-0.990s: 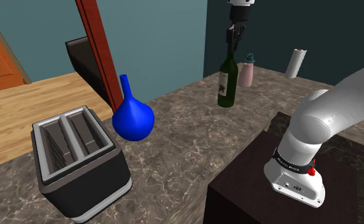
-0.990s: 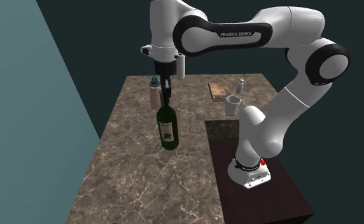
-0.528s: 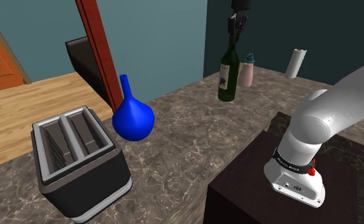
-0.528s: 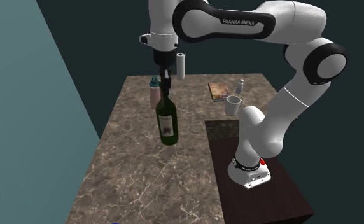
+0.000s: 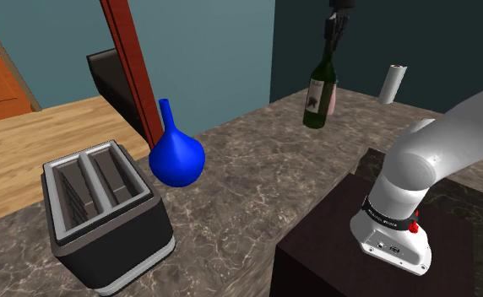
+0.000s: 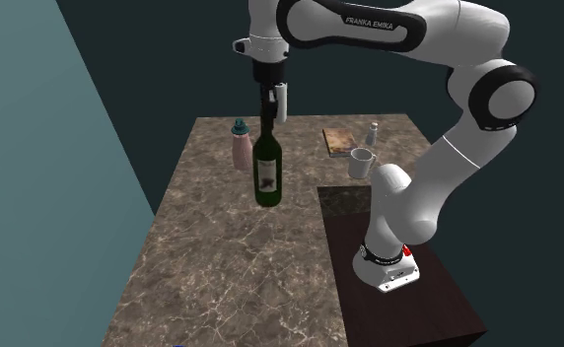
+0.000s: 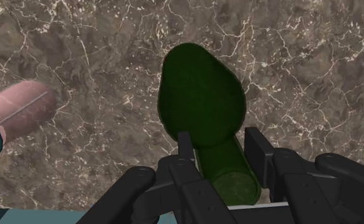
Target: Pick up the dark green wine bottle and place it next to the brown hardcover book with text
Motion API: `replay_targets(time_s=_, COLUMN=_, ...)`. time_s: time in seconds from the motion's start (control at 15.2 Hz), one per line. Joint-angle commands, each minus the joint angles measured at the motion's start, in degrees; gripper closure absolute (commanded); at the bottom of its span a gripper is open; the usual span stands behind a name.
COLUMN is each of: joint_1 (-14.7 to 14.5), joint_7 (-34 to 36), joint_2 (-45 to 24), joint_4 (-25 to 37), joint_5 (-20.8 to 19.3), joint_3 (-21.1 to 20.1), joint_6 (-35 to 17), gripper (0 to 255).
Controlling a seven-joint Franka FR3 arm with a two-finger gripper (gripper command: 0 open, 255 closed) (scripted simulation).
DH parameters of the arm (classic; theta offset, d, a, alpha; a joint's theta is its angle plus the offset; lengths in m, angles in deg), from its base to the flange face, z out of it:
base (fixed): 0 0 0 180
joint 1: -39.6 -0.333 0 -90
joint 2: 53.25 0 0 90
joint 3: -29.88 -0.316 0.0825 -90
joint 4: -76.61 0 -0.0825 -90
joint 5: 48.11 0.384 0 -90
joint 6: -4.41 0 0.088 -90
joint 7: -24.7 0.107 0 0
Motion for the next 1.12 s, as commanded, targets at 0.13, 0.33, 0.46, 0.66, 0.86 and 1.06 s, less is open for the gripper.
replay_targets(time_s=0.13, joint_1=1.45, joint_7=-5.73, joint_2=0.34, joint_4=0.59, joint_5=-2.21, joint_3=4.54, joint_6=0.29, gripper=255)
replay_targets(time_s=0.33, joint_1=2.32, joint_7=-10.01, joint_2=-0.08, joint_4=1.84, joint_5=-3.68, joint_3=8.05, joint_6=0.55, gripper=255)
replay_targets(time_s=0.46, joint_1=2.83, joint_7=-12.95, joint_2=-0.68, joint_4=2.98, joint_5=-4.53, joint_3=10.48, joint_6=0.67, gripper=255)
replay_targets(time_s=0.66, joint_1=3.37, joint_7=-17.48, joint_2=-2.09, joint_4=5.15, joint_5=-5.57, joint_3=14.35, joint_6=0.75, gripper=255)
replay_targets(time_s=0.86, joint_1=3.61, joint_7=-22.19, joint_2=-4.12, joint_4=7.88, joint_5=-6.19, joint_3=18.55, joint_6=0.73, gripper=255)
replay_targets(time_s=1.06, joint_1=3.57, joint_7=-27.20, joint_2=-6.90, joint_4=11.20, joint_5=-6.19, joint_3=23.18, joint_6=0.63, gripper=255)
